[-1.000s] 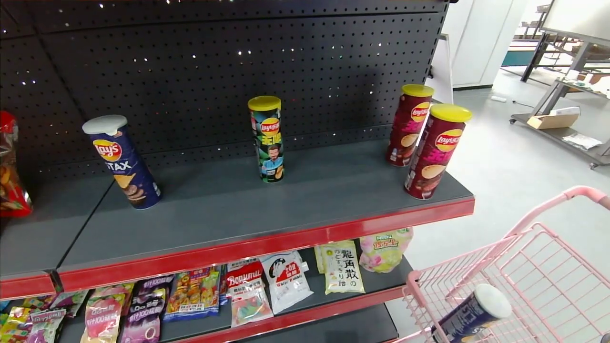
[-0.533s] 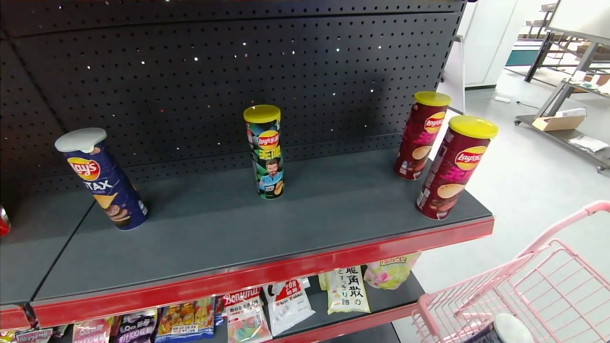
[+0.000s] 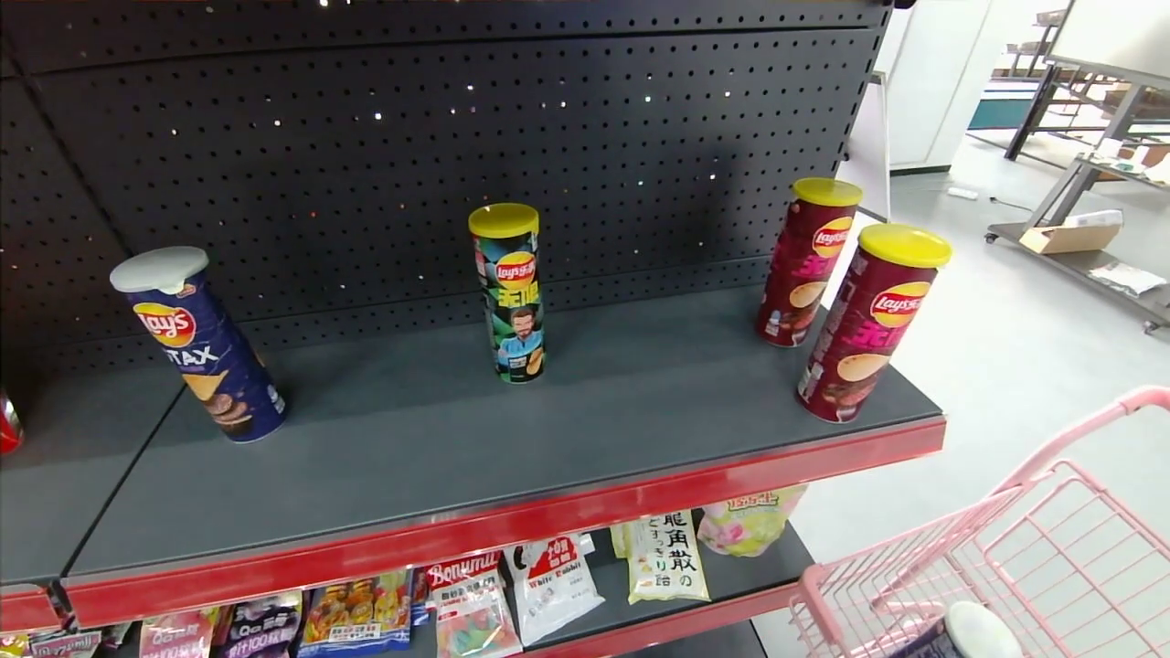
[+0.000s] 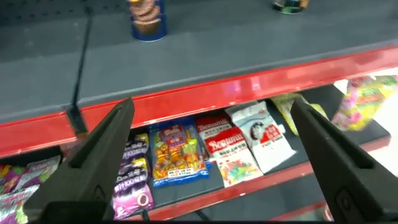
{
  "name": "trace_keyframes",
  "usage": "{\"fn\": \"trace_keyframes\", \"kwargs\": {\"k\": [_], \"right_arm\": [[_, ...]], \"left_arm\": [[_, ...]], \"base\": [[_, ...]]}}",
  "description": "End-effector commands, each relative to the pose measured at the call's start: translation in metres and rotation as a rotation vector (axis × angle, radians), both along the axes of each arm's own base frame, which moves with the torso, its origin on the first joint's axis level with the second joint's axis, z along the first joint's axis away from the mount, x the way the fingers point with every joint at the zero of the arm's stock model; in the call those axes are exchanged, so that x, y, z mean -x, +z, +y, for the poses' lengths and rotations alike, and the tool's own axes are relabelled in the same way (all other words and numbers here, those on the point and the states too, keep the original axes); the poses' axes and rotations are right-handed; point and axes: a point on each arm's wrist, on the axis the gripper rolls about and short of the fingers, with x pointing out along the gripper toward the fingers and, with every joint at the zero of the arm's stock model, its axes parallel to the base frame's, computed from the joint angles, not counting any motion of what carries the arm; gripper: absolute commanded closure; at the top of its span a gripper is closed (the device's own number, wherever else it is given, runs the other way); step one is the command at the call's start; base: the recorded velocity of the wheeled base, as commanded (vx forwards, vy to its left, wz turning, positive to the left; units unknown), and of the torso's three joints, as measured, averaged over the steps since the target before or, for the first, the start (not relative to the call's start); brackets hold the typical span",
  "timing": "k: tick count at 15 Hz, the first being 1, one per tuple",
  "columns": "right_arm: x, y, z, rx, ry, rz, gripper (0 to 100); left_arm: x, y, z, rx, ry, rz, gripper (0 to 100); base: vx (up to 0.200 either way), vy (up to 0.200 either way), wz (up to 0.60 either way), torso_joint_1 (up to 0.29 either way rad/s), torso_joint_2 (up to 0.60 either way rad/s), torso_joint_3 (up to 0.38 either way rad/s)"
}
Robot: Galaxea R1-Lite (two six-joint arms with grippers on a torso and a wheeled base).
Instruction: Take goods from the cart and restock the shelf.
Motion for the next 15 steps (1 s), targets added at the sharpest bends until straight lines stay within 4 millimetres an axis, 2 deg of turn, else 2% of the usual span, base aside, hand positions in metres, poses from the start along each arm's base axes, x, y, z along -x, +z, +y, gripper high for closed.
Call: {"fn": "trace_keyframes", "kwargs": {"k": [1, 2, 3, 4, 6, 7, 11, 15], "right_arm": [[-0.006, -0.013, 0.002, -0.015, 0.066, 0.049, 100], [-0.007, -0.014, 0.002, -0.012, 0.094, 0.055, 100], [-0.008, -0.017, 0.003, -0.010, 0.102, 0.066, 100], [-0.009, -0.021, 0.003, -0.011, 0.098, 0.081, 100], [-0.011, -0.024, 0.003, -0.011, 0.098, 0.093, 100], [-0.011, -0.024, 0.003, -0.010, 0.100, 0.093, 100], [-0.010, -0.023, 0.003, -0.009, 0.095, 0.089, 100], [-0.010, -0.022, 0.003, -0.009, 0.094, 0.087, 100]], "left_arm": [[-0.007, 0.077, -0.001, 0.042, -0.091, -0.017, 0], [-0.021, 0.108, -0.002, 0.073, -0.115, 0.001, 0], [-0.047, 0.137, -0.004, 0.045, -0.126, 0.045, 0], [-0.072, 0.142, -0.006, -0.016, -0.135, 0.117, 0], [-0.096, 0.138, -0.011, -0.040, -0.225, 0.190, 0], [-0.113, 0.137, -0.021, -0.036, -0.343, 0.211, 0], [-0.191, 0.140, -0.045, -0.038, -0.415, 0.143, 0], [-0.230, 0.138, -0.062, -0.029, -0.571, 0.176, 0]], "base": [[0.000, 0.000, 0.00, 0.000, 0.00, 0.000], [0.000, 0.000, 0.00, 0.000, 0.00, 0.000], [0.000, 0.000, 0.00, 0.000, 0.00, 0.000], [0.000, 0.000, 0.00, 0.000, 0.00, 0.000], [0.000, 0.000, 0.00, 0.000, 0.00, 0.000], [0.000, 0.000, 0.00, 0.000, 0.00, 0.000], [0.000, 0.000, 0.00, 0.000, 0.00, 0.000], [0.000, 0.000, 0.00, 0.000, 0.00, 0.000]]}}
